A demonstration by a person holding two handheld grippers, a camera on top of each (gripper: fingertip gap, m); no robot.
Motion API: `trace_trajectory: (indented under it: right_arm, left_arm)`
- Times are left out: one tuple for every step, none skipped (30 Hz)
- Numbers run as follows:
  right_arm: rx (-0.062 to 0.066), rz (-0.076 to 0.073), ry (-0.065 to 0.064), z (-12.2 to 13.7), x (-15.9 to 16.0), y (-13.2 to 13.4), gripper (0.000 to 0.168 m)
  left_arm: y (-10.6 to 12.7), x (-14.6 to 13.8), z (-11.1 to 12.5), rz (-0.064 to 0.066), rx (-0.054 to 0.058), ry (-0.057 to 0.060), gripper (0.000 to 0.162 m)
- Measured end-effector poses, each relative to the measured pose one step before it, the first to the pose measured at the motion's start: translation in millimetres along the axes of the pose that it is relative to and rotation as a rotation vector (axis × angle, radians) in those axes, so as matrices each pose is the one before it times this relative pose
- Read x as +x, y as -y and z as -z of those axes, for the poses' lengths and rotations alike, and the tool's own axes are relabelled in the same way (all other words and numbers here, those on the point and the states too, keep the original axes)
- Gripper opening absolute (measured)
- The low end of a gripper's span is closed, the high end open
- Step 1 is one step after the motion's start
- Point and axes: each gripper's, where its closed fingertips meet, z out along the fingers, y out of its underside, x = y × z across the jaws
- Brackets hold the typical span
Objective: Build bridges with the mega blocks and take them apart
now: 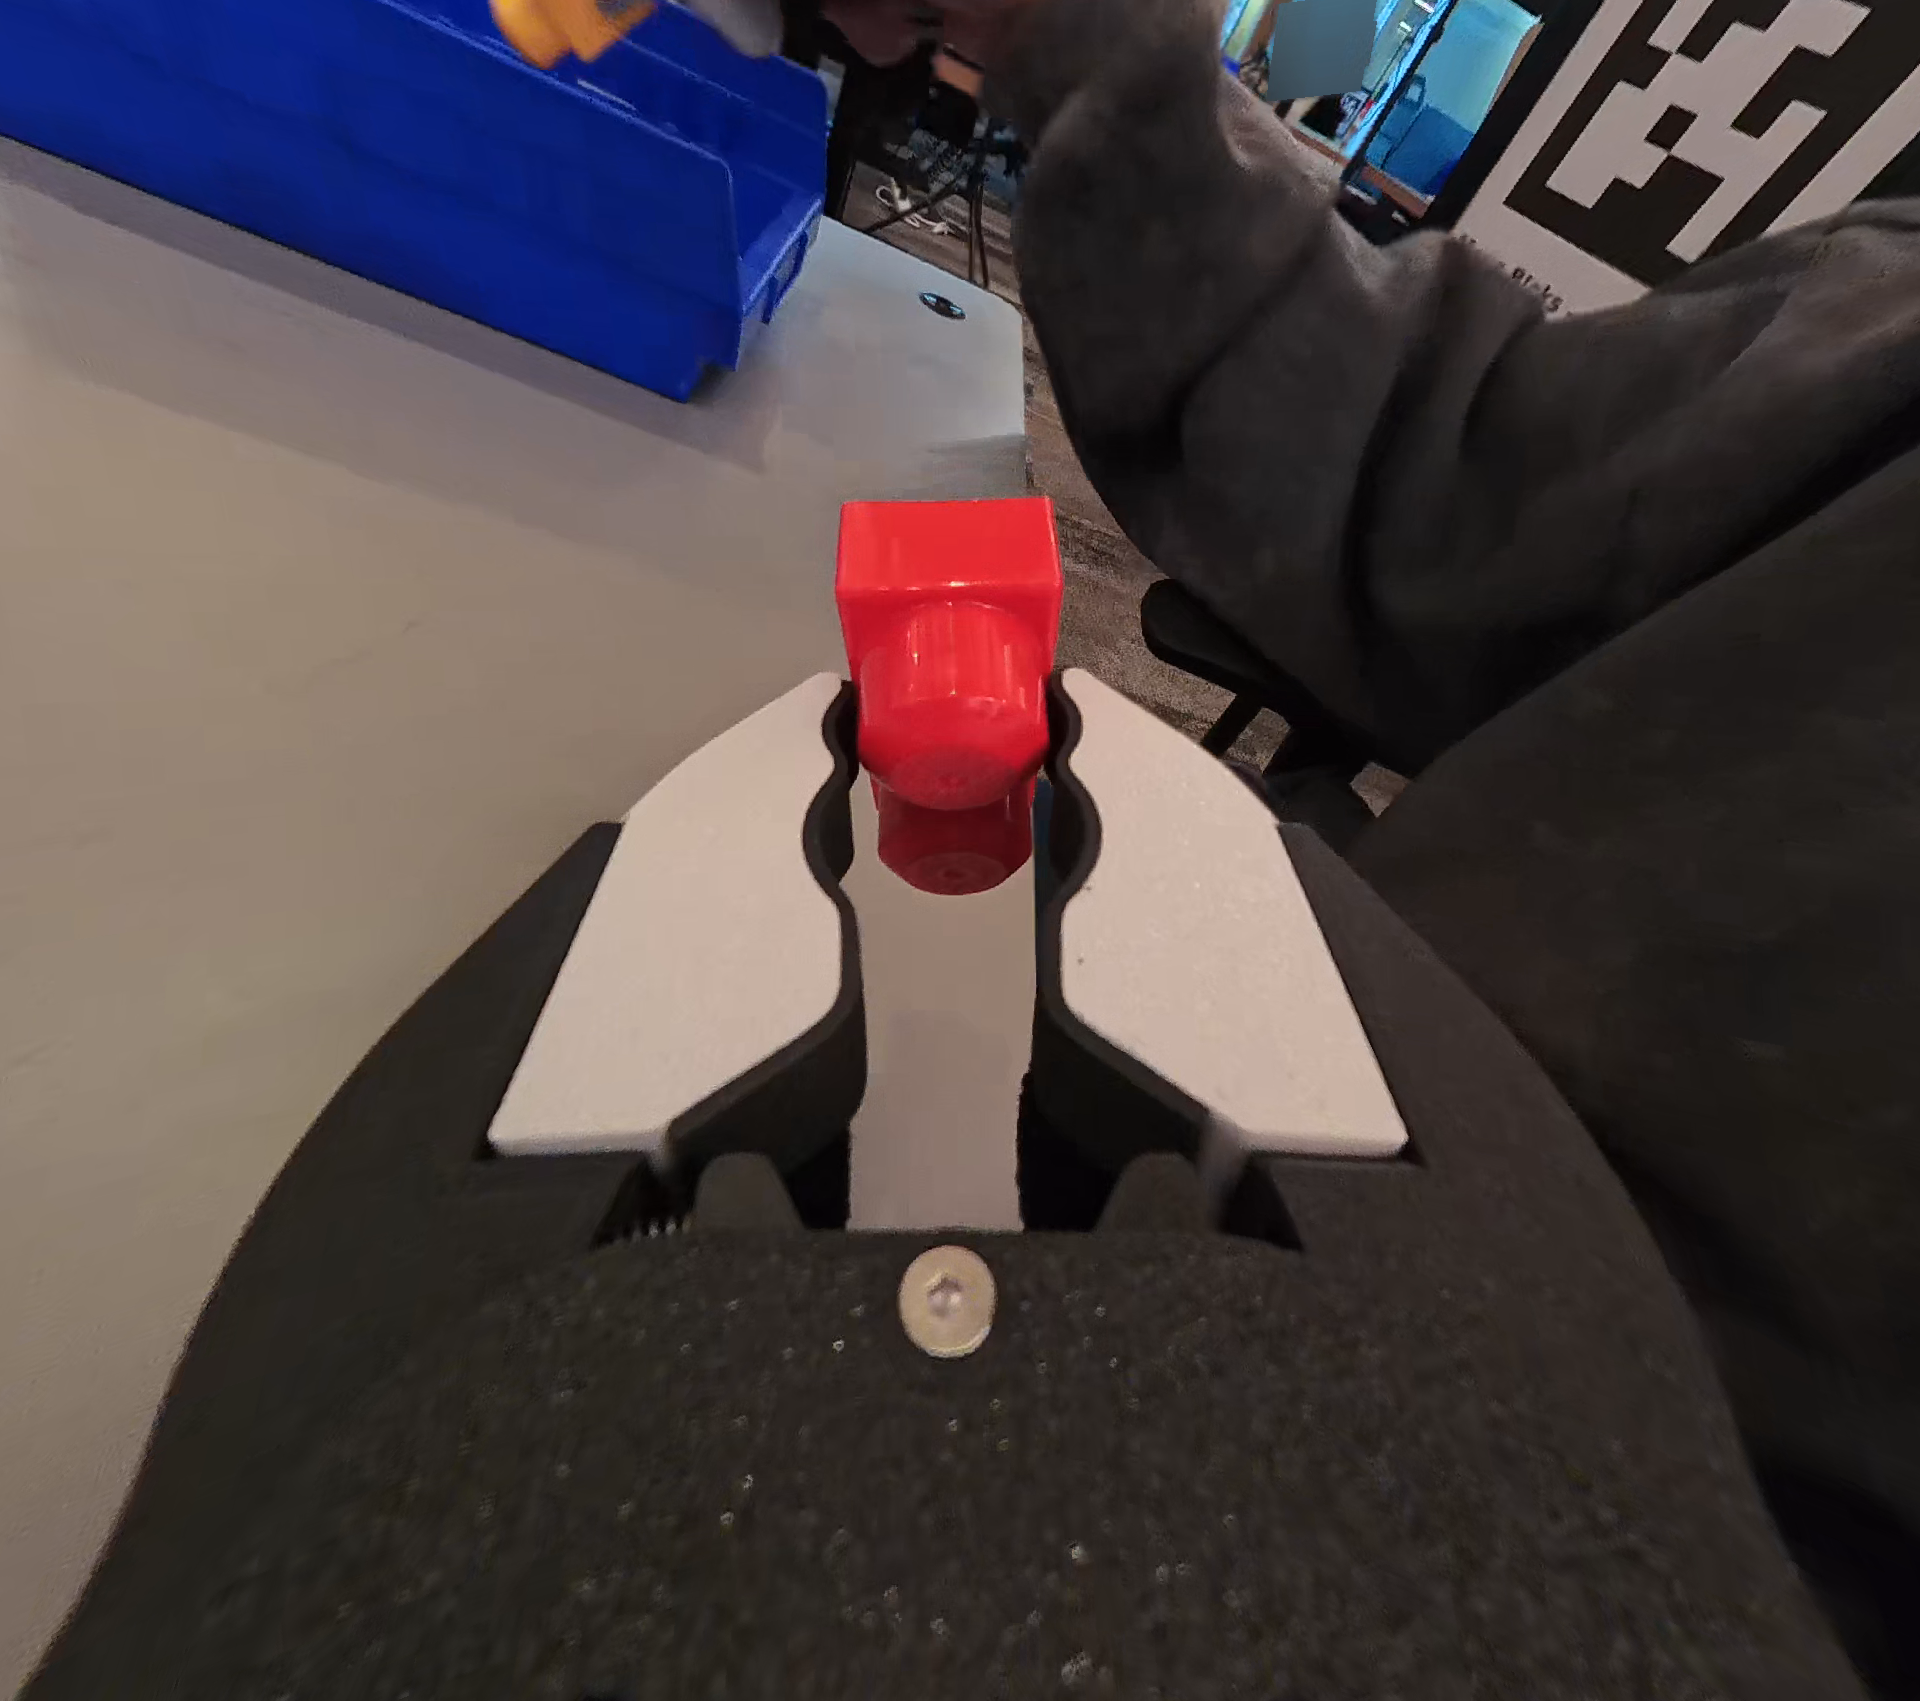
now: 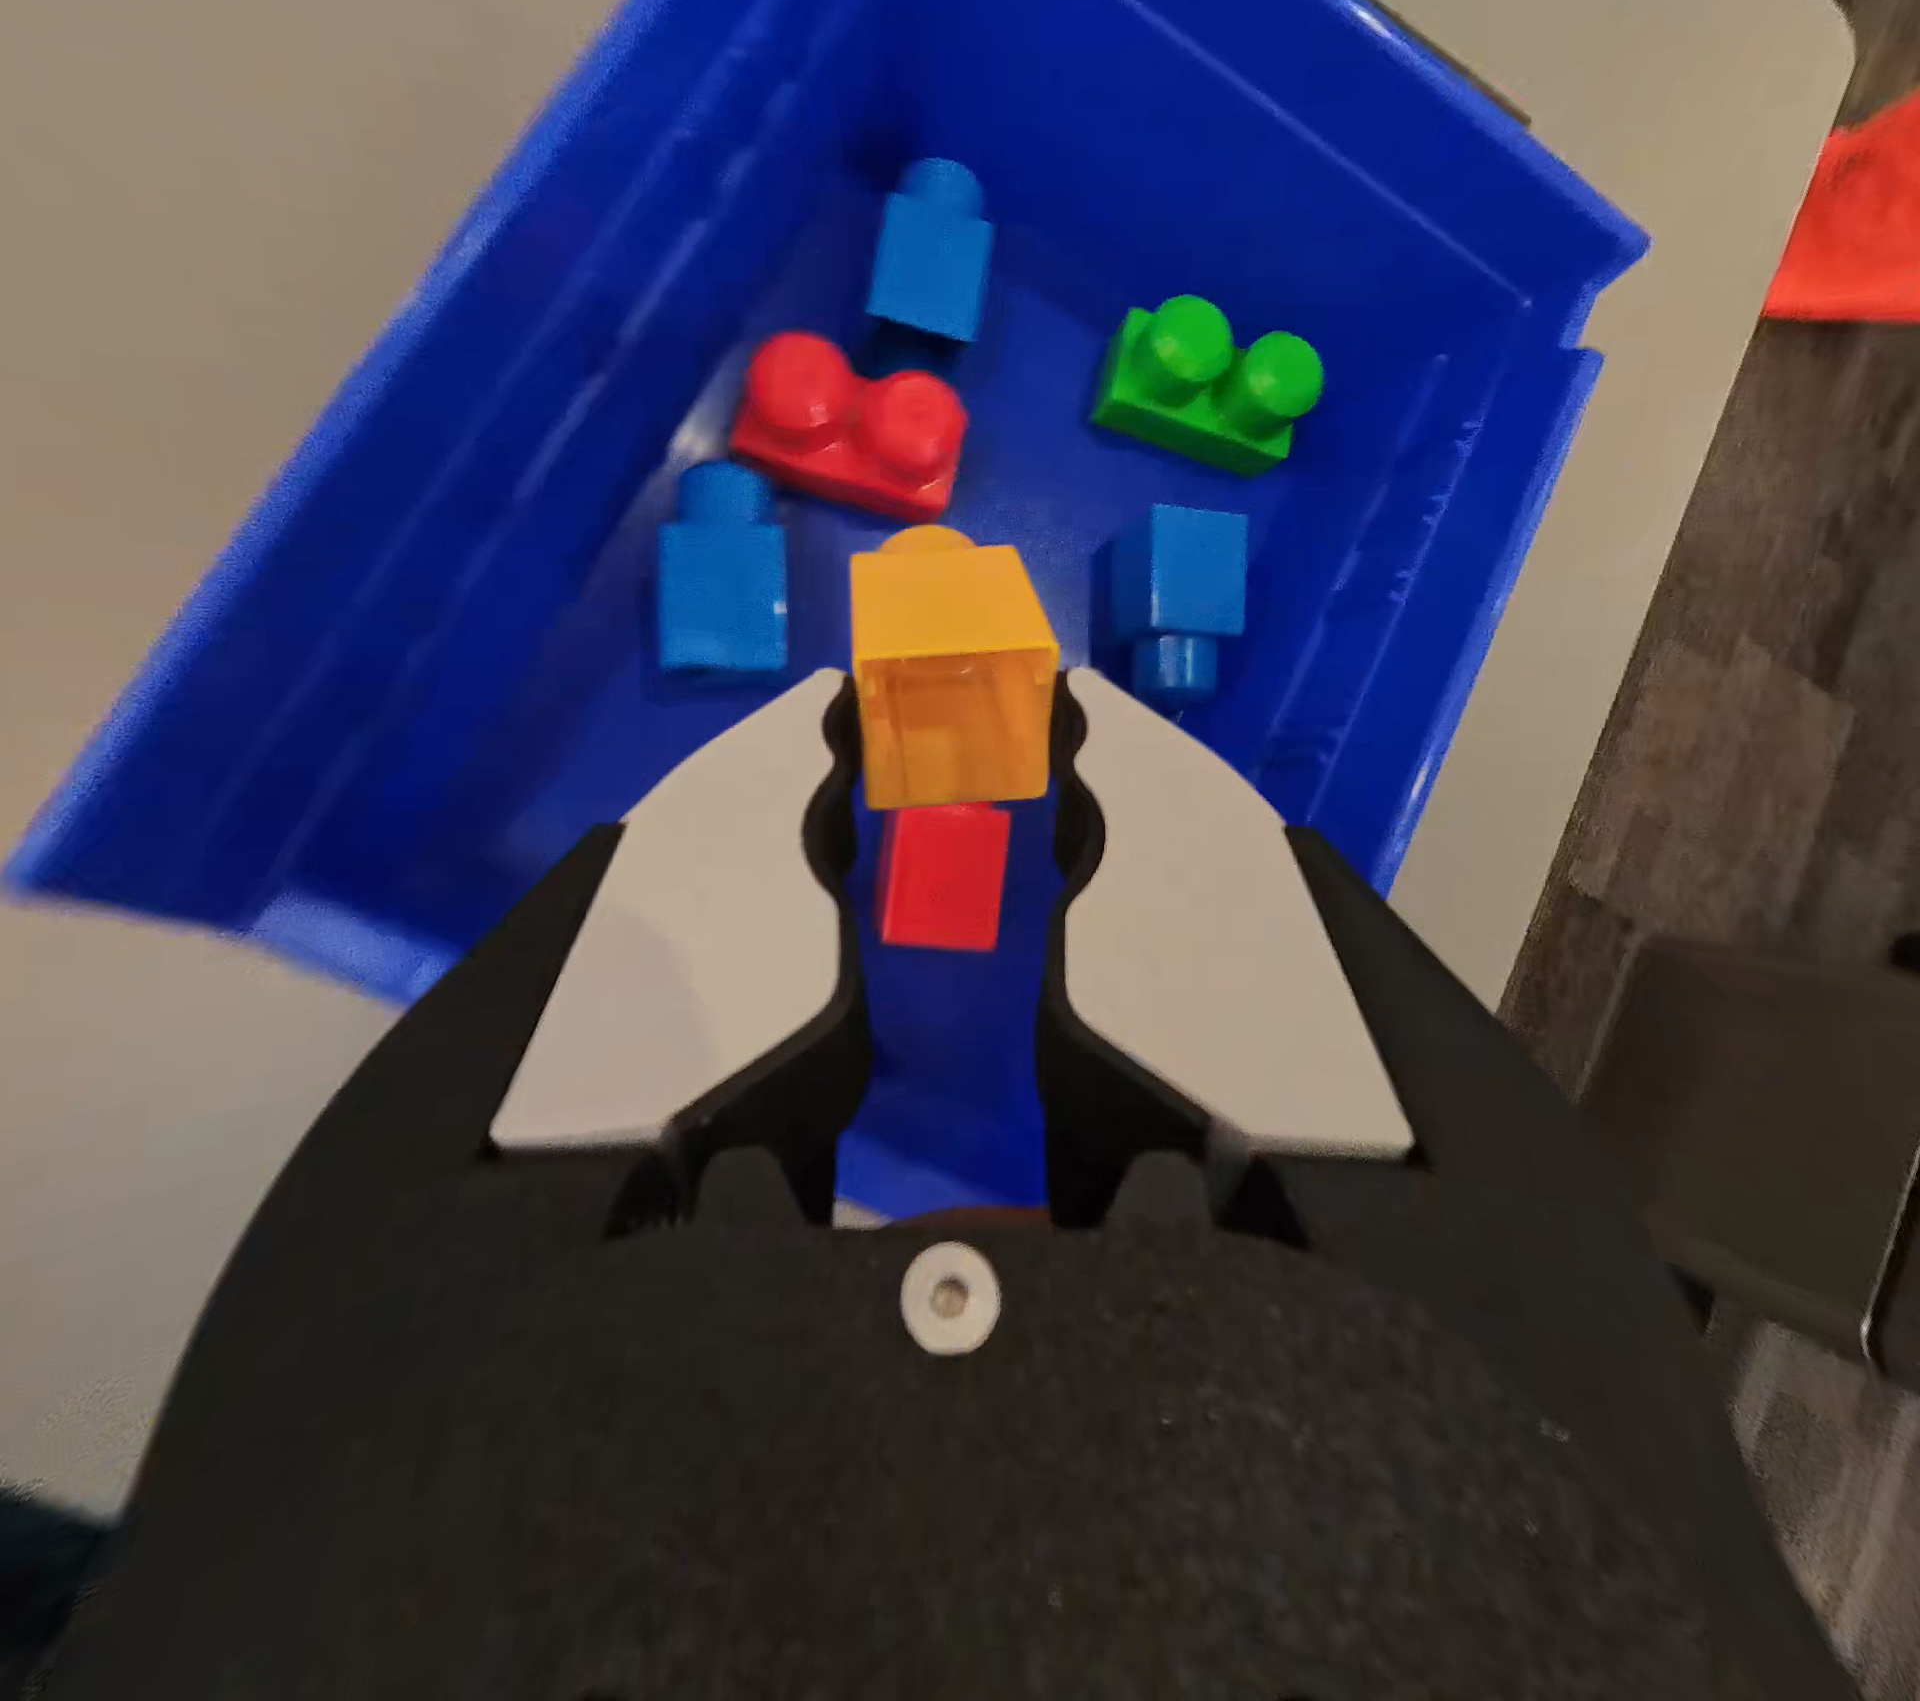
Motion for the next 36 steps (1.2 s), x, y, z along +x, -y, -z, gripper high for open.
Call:
trace_trajectory:
  right_arm:
    - [-0.0133,-0.0312,-0.0068,-12.48,7.0,3.33,0.035]
    - [-0.0156,-0.0292,-0.019,-11.85,7.39,2.88,0.035]
    - [-0.0284,-0.0152,-0.0326,-11.44,7.78,0.59,0.035]
    - [-0.0311,-0.0047,-0.0217,-11.41,4.85,-0.21,0.035]
    - [-0.0205,-0.0057,-0.0071,-11.1,1.93,0.82,0.035]
    - [-0.0131,-0.0116,0.0087,-10.14,-1.06,1.12,0.035]
    - [-0.0093,-0.0074,0.0164,-9.21,-2.83,0.96,0.035]
    - [-0.0045,0.0012,0.0055,-8.05,-1.59,0.7,0.035]
    - [-0.0021,0.0035,-0.008,-7.19,0.22,0.17,0.035]
    - [-0.006,-0.0021,-0.0095,-6.09,0.69,-1.21,0.035]
    - [-0.0042,-0.0123,-0.0007,-4.36,0.09,-1.24,0.035]
    - [-0.0136,-0.019,0.0138,-3.74,-1.64,-2.75,0.035]
    - [-0.0236,-0.0176,0.0209,-3.52,-2.51,-4.36,0.035]
    - [-0.0202,-0.0128,0.0029,-3.28,0.42,-3.98,0.035]
    - [-0.0159,-0.0081,-0.0066,-2.43,1.82,-3.58,0.035]
    - [-0.013,-0.0051,0.006,-1.78,0.08,-3.23,0.035]
    - [-0.0081,-0.0088,0.0101,-0.64,-0.39,-2.28,0.04]
    - [0.0024,-0.0069,0.0052,1.73,0.21,-0.86,0.046]
    - [0.0144,-0.0008,0.0009,5.16,0.19,0.47,0.048]
    - [0.0236,0.0002,-0.0023,8.98,-0.18,1.22,0.049]
    - [0.0378,-0.0037,-0.0097,13.44,-0.55,2.47,0.05]
    - [0.0585,-0.006,-0.006,18.13,-2.98,4.47,0.053]
    - [0.0905,-0.0091,0.0098,22.58,-7.96,7.66,0.054]
    - [0.1149,-0.0109,0.033,25.02,-14.67,10.33,0.053]
    - [0.1203,-0.021,0.054,24.4,-21.49,10.26,0.052]
    - [0.1232,-0.0389,0.0832,20.87,-29.06,8.45,0.048]
    - [0.1126,-0.0676,0.109,14.42,-35.1,3.34,0.045]
    - [0.0738,-0.0864,0.1121,7.39,-35.92,-6.19,0.046]
    - [0.0448,-0.0528,0.0815,1.21,-30.47,-13.65,0.046]
    - [0.0312,-0.0012,0.0438,-2.75,-23.63,-16.39,0.047]
    - [-0.0144,0.0386,0.0138,-2.91,-16.66,-20.73,0.05]
    - [-0.0275,0.0388,-0.0328,-1.74,-6.74,-19.68,0.052]
    - [0.001,0.0101,-0.0075,-0.67,-7.33,-14.06,0.051]
    - [0.0054,-0.0152,0.0258,-0.13,-9.0,-11.07,0.05]
    - [-0.0088,-0.0166,0.0162,-0.48,-5.14,-9.49,0.05]
    - [-0.0116,-0.0069,0.0055,-0.7,-2.44,-6.82,0.05]
  left_arm:
    - [-0.25,0.3,-0.2,-0.0002,-0.0014,0.0001,0.034]
    - [0.22,0.08,0.24,-0.0012,0.0017,0.0013,0.033]
    - [0.14,0.2,0.42,0.0003,0.0013,-0.0011,0.033]
    - [0.0,0.11,0.51,0.0007,0.0012,-0.0003,0.033]
    - [-0.12,-0.25,0.58,-0.0003,0.0011,0.0018,0.033]
    - [-0.63,-0.19,0.55,0.0009,-0.0005,0.0,0.033]
    - [-1.07,-0.02,0.49,0.0027,-0.0029,-0.0013,0.033]
    - [-1.11,-0.59,0.54,0.0009,-0.0028,0.003,0.034]
    - [-0.83,-0.65,0.67,-0.0007,-0.0008,0.0049,0.034]
    - [-0.67,-0.16,0.67,0.0012,-0.001,0.001,0.034]
    - [-0.6,0.05,0.65,0.0014,-0.0009,0.0004,0.033]
    - [-0.49,-0.45,0.67,-0.0008,0.0002,0.0032,0.034]
    - [-0.58,-0.37,0.64,-0.0003,-0.0008,0.0027,0.033]
    - [-0.54,-0.3,0.48,0.0013,-0.0007,0.0011,0.034]
    - [-0.38,-0.58,0.56,0.0014,0.0002,0.002,0.033]
    - [-0.35,-0.75,0.47,0.0011,0.0002,0.003,0.033]
    - [-0.1,-0.8,0.48,0.0015,0.0,0.0027,0.034]
    - [-0.02,-0.54,0.46,0.0018,0.0003,0.0018,0.034]
    - [0.12,-0.62,0.54,0.0011,0.0009,0.0025,0.034]
    - [0.05,-0.61,0.38,0.0,0.0001,0.0023,0.034]
    - [-0.1,-0.39,0.37,-0.0003,-0.0015,0.002,0.034]
    - [-0.07,-0.53,0.35,-0.001,-0.0013,0.0026,0.034]
    - [-0.17,-0.43,0.06,-0.0009,-0.0018,0.002,0.034]
    - [-0.22,-0.6,-0.06,0.0001,-0.0034,0.0021,0.034]
    - [-0.34,-0.78,-0.29,0.0007,-0.0044,0.0032,0.034]
    - [-1.04,-1.17,-0.69,0.0029,-0.009,0.0048,0.034]
    - [-2.8,-2.16,-1.42,0.01,-0.0243,0.0107,0.034]
    - [-4.48,-4.0,-1.57,0.0142,-0.0433,0.0231,0.034]
    - [-3.64,-5.45,-1.29,0.0062,-0.047,0.0371,0.034]
    - [-1.04,-5.92,-0.13,-0.0057,-0.0436,0.0455,0.034]
    - [0.95,-5.79,0.99,-0.0112,-0.0485,0.0461,0.034]
    - [1.75,-5.92,1.83,-0.0065,-0.058,0.0436,0.034]
    - [1.96,-7.05,2.11,0.0032,-0.0697,0.0469,0.034]
    - [1.41,-8.62,1.95,0.007,-0.0793,0.0552,0.034]
    - [1.34,-11.12,1.56,0.004,-0.0841,0.0707,0.034]
    - [2.46,-14.04,0.47,0.0032,-0.0754,0.0892,0.034]
